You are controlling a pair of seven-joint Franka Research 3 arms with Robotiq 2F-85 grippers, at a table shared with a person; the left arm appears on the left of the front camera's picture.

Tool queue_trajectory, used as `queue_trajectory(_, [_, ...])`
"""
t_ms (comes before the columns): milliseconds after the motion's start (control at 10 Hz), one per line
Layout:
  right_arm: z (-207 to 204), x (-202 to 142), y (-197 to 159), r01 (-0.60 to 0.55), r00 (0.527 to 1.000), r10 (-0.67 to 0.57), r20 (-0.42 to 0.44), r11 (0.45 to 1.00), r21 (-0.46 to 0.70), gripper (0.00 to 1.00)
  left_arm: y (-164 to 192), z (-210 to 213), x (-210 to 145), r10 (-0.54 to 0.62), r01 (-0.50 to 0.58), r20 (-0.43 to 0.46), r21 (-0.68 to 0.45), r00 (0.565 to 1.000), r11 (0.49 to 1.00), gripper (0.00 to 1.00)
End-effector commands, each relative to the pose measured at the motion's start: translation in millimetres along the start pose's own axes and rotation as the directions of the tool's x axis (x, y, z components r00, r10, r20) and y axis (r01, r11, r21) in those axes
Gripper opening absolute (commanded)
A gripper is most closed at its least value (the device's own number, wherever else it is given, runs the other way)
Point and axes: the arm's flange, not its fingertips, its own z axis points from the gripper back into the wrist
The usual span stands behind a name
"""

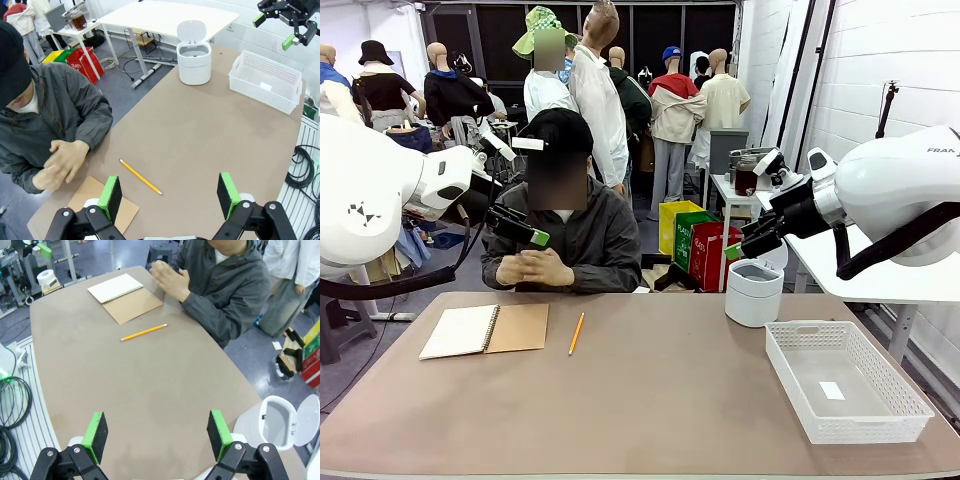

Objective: Sort the paper based on its condition.
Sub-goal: If a person hands you a paper, place it in the Organizing basket , and if it's crumpled, put it in the Trash can.

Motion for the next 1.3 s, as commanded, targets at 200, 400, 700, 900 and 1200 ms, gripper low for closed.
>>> queue_trajectory(200, [-1.8,-1.1,-1.0,0.006,1.0,-0.006,0.007,1.0,0.014,1.0,1.4,0.5,-1.2,-0.01,0.01,-0.001,-0.005,1.0,1.0,1.0])
queue_trajectory(400, [-1.8,-1.1,-1.0,0.006,1.0,-0.006,0.007,1.0,0.014,1.0,1.4,0.5,-1.2,-0.01,0.01,-0.001,-0.005,1.0,1.0,1.0])
queue_trajectory(700, [-1.8,-1.1,-1.0,0.006,1.0,-0.006,0.007,1.0,0.014,1.0,1.4,0.5,-1.2,-0.01,0.01,-0.001,-0.005,1.0,1.0,1.0])
queue_trajectory(900, [-1.8,-1.1,-1.0,0.006,1.0,-0.006,0.007,1.0,0.014,1.0,1.4,0.5,-1.2,-0.01,0.01,-0.001,-0.005,1.0,1.0,1.0])
queue_trajectory(1200, [-1.8,-1.1,-1.0,0.006,1.0,-0.006,0.007,1.0,0.014,1.0,1.4,0.5,-1.2,-0.01,0.01,-0.001,-0.005,1.0,1.0,1.0])
